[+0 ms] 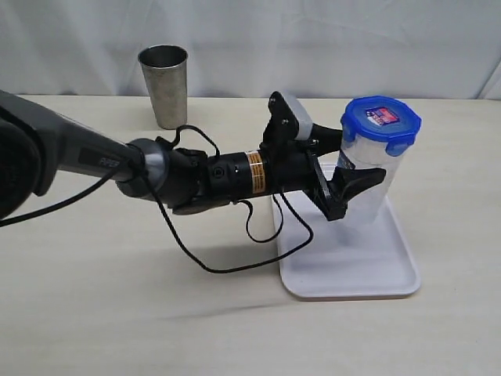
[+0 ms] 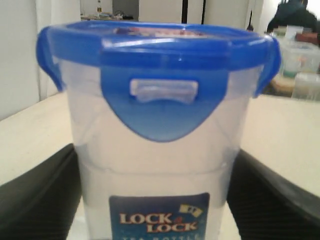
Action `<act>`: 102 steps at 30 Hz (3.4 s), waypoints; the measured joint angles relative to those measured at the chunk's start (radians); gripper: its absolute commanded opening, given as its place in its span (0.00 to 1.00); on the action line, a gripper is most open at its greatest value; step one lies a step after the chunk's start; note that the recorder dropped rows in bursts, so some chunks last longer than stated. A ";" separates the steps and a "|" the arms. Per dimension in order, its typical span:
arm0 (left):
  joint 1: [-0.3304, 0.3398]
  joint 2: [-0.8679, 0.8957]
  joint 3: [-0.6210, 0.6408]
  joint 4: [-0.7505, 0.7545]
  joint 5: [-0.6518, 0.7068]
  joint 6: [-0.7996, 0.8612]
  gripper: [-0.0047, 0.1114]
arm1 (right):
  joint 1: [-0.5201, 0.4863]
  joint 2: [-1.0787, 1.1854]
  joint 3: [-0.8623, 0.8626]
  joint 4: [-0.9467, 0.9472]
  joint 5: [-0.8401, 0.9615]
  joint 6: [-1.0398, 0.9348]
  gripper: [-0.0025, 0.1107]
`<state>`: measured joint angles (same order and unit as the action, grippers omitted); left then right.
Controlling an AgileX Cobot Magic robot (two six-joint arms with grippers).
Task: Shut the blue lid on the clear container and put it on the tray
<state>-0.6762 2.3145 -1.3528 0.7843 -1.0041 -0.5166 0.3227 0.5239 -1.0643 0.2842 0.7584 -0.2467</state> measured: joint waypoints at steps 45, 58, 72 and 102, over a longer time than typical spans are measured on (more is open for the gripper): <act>0.002 0.097 -0.022 0.070 -0.067 -0.007 0.81 | 0.000 0.000 0.008 0.000 0.007 0.000 0.06; 0.035 0.097 -0.022 0.156 -0.075 -0.010 0.81 | 0.000 0.000 0.008 0.000 0.009 0.000 0.06; 0.122 0.097 -0.022 0.288 -0.126 -0.086 0.80 | 0.000 0.000 0.008 0.000 0.009 0.000 0.06; 0.210 -0.522 0.172 0.867 0.616 -0.930 0.04 | 0.000 -0.276 0.129 -0.042 -0.072 0.000 0.06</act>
<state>-0.4661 1.7929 -1.1810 1.6511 -0.3884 -1.4471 0.3227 0.2478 -0.9357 0.2426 0.6868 -0.2467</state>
